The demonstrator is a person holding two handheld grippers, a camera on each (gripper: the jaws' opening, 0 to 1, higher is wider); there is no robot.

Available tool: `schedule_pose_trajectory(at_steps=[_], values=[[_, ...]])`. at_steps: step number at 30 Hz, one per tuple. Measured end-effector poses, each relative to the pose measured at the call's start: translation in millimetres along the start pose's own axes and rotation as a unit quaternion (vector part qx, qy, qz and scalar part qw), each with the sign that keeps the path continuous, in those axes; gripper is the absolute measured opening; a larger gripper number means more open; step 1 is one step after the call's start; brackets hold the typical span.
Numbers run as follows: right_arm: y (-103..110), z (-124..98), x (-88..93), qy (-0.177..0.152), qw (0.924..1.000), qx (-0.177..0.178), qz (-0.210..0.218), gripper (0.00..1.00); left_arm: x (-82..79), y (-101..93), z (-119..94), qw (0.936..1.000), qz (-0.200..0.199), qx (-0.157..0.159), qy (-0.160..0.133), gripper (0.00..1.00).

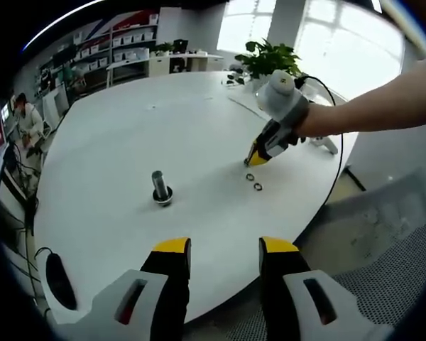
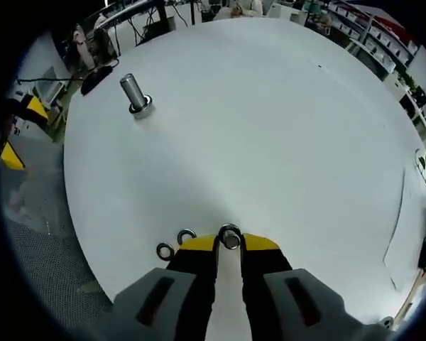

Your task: Place the washer onto the threaded stud by aligning its center hole with the stud, sliding it down to the base, and recovering from edge contact or off-axis alignment until the washer reaches the visible bottom stop.

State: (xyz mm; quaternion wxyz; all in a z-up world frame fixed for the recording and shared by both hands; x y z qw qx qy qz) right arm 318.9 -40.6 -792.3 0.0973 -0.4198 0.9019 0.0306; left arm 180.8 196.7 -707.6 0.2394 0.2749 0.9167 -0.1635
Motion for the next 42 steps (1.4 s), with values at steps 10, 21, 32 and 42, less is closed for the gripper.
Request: schedule_pose_trajectory(at_steps=[10, 21, 32, 42], values=[[0.8, 1.6, 6.0, 0.009, 1.0, -0.004, -0.001, 0.16, 0.5, 0.4, 0.4, 1.0, 0.0, -0.001, 0.002, 0.37], [6.7, -6.2, 16.4, 0.004, 0.9999, -0.007, 0.008, 0.18, -0.4, 0.3, 0.4, 1.0, 0.0, -0.001, 0.0, 0.37], [24.8, -6.0, 25.5, 0.01, 0.9996, -0.027, 0.008, 0.19, -1.8, -0.6, -1.2, 1.0, 0.003, -0.001, -0.005, 0.37], [41.6, -4.4, 28.7, 0.011, 0.9992, -0.039, -0.007, 0.23, -1.2, -0.7, -1.7, 1.0, 0.004, -0.001, -0.005, 0.36]])
Point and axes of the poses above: the point that each gripper's makers call its tool centre point, and the gripper's own axes: z roughly forward along the fingers, y roughly to its left, x roughly out of its underside, the point moved 7 cm from there along -z, roughly backward along the fingers, and after that the axes turned 10 degrees about y, right-handed, at the moved point
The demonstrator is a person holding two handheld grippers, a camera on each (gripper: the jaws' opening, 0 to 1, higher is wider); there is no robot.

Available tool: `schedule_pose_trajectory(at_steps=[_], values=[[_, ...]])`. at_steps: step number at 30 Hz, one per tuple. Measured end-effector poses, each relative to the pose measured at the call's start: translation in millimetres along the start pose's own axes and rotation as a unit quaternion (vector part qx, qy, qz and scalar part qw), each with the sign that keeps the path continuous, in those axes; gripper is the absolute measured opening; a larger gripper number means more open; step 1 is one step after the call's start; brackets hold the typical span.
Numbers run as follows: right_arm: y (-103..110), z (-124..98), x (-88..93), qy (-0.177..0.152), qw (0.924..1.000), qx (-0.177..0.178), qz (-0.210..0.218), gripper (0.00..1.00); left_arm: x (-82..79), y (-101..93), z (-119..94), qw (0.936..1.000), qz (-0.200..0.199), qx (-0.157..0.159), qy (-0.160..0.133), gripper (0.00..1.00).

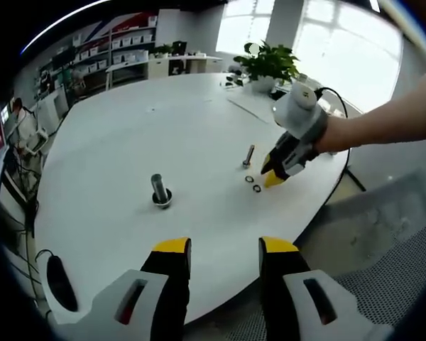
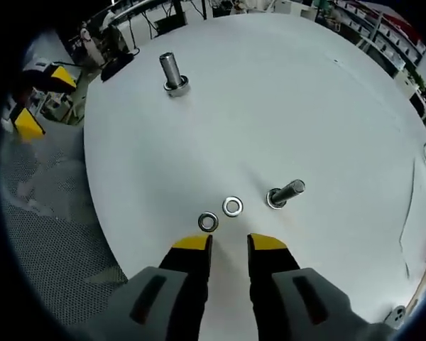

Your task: Place the washer onto the threaded stud by aligning its center hole with the stud, sliding it down to the base, and recovering from edge contact or off-axis alignment until the washer reaches the visible bottom stop.

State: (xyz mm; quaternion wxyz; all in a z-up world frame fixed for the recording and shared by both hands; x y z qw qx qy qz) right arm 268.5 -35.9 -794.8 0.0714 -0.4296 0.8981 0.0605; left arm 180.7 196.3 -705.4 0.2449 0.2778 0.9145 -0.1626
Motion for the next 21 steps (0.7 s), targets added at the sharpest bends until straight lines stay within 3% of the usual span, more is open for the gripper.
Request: schedule_pose_trajectory(at_steps=[21], values=[[20.0, 8.9, -9.9, -0.002, 0.9992, -0.004, -0.041, 0.23, -0.5, -0.4, -0.9, 1.0, 0.0, 0.0, -0.002, 0.36]])
Point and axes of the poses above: the point that each gripper's makers call its tool centre point, and the gripper's own axes: z roughly forward along the fingers, y roughly to its left, x roughly out of its underside, the point moved 7 cm from there along -z, roughly backward along the fingers, and after that the axes turned 10 degrees about y, right-handed, at the moved point
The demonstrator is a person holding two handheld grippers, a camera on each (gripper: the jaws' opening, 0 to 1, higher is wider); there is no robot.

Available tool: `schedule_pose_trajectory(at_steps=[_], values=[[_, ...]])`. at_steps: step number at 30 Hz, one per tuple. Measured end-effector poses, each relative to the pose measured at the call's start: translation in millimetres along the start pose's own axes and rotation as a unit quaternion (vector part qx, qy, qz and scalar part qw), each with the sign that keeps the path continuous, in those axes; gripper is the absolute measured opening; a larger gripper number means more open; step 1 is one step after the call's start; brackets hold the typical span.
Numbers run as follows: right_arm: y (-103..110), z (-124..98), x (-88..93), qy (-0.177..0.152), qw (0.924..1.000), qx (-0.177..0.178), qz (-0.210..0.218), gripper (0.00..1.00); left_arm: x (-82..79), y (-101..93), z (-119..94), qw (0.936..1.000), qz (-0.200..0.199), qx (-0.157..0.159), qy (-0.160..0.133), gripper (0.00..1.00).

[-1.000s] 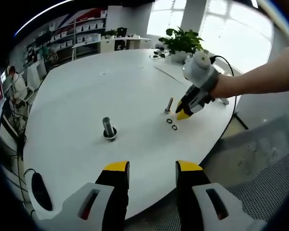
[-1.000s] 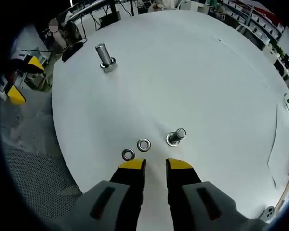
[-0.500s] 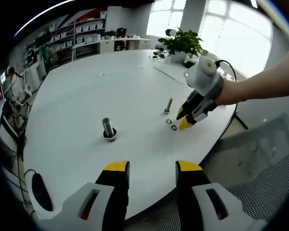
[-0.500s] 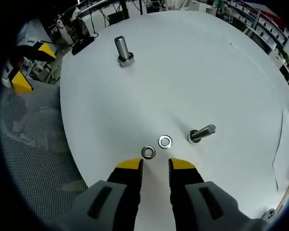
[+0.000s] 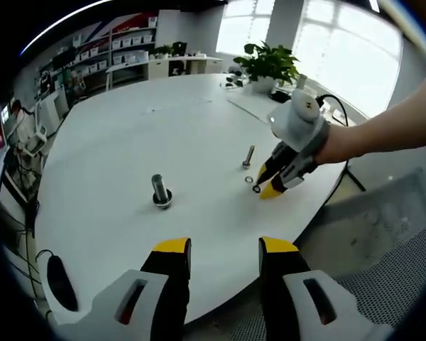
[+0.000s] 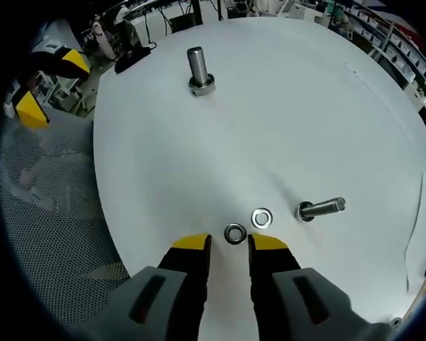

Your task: Place the washer onto the threaded stud by aligning its center hole with the stud, sliding it down to the base, and recovering from edge contact or off-axis alignment until the washer reaches the visible bottom stop.

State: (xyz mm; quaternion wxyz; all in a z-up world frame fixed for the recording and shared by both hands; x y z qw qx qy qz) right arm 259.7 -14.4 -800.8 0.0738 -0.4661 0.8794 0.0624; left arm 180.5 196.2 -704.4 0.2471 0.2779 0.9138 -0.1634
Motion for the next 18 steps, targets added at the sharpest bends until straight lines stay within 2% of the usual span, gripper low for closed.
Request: schedule_pose_trajectory(at_steps=[2, 5, 12, 18], values=[[-0.1, 0.3, -0.6, 0.001, 1.0, 0.002, -0.008, 0.22, -0.4, -0.3, -0.2, 1.0, 0.0, 0.0, -0.001, 0.36], [-1.1, 0.3, -0.9, 0.011, 0.9982, 0.023, -0.054, 0.2, -0.5, -0.3, -0.4, 1.0, 0.001, 0.0, -0.001, 0.36], [-0.4, 0.9, -2.4, 0.011, 0.9981, 0.013, -0.059, 0.19, -0.2, 0.6, -0.2, 1.0, 0.001, -0.001, 0.0, 0.36], [1.1, 1.6, -8.0, 0.043, 0.9947, 0.013, -0.092, 0.19, -0.1, 1.3, -0.3, 1.0, 0.005, -0.005, 0.004, 0.36]])
Point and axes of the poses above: the point that each gripper's makers call its tool centre point, and the gripper's own axes: z roughly forward along the fingers, y roughly to its left, x roughly out of its underside, the point moved 7 cm from there along -z, roughly backward along the fingers, and after that the axes turned 10 degrees about y, right-handed, at the moved point
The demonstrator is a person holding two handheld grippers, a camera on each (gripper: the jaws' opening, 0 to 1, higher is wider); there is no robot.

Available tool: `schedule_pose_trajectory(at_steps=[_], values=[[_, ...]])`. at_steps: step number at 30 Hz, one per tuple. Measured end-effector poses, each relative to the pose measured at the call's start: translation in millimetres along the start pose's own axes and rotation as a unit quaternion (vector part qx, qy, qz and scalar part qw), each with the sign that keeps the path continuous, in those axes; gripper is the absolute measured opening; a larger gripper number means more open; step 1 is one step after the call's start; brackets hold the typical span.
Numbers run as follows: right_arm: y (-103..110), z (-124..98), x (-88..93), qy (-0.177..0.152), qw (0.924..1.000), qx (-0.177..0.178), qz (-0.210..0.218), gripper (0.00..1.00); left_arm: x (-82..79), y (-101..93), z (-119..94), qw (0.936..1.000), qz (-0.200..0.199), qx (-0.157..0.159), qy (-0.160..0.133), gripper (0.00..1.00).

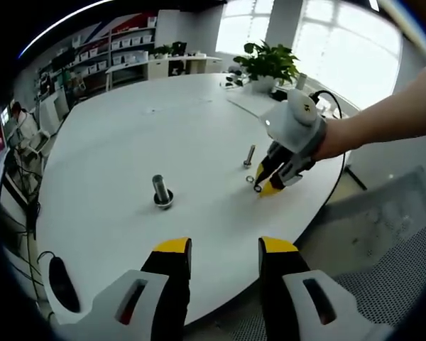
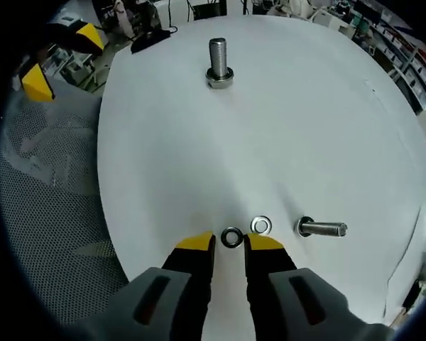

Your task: Place the washer onto the threaded stud by aligning its center hole with the stud, sliding it down to the base, and recovering from edge contact or off-axis alignment until the washer reaches the visible bottom stop.

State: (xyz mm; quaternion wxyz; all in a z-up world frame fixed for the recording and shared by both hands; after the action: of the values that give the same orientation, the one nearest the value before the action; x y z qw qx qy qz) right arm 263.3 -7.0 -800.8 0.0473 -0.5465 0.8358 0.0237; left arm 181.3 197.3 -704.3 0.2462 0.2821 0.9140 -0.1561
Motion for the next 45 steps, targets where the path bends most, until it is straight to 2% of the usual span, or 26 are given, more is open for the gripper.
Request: schedule_pose_trajectory(at_steps=[5, 10, 23, 27, 32, 45], values=[[-2.2, 0.8, -3.3, 0.017, 0.9999, -0.003, 0.001, 0.18, 1.3, 0.4, 0.4, 1.0, 0.001, -0.002, 0.004, 0.35], [-3.9, 0.8, -6.8, 0.04, 0.999, -0.004, -0.019, 0.16, -0.2, 1.7, -0.9, 1.0, 0.001, -0.006, -0.001, 0.34], [-1.4, 0.4, -7.8, 0.052, 0.998, 0.007, -0.035, 0.15, 0.5, 1.8, 0.1, 1.0, 0.001, -0.007, 0.004, 0.34], [1.0, -0.4, -5.2, 0.028, 0.9991, 0.019, -0.026, 0.15, 1.0, 1.8, 0.5, 1.0, 0.001, -0.008, 0.005, 0.34], [-0.7, -0.2, 1.0, -0.002, 0.9998, 0.017, -0.011, 0.14, 0.9, 2.0, 0.0, 0.9999, 0.002, -0.009, 0.005, 0.34], [-6.1, -3.2, 10.6, -0.024, 0.9988, 0.01, 0.041, 0.13, 1.3, 2.8, 0.6, 0.9999, 0.002, -0.01, 0.007, 0.34]])
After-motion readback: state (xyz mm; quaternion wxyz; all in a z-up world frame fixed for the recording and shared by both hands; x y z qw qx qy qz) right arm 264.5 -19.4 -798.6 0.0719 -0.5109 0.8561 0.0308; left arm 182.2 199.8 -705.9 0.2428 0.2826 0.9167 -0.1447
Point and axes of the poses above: the point that each gripper's makers call its tool centre point, and the gripper's own axes: z roughly forward along the fingers, y roughly to its left, x roughly out of its underside, the point moved 7 cm from there along -z, roughly backward along the fingers, and after that the axes turned 10 degrees about y, right-handed, at the moved point
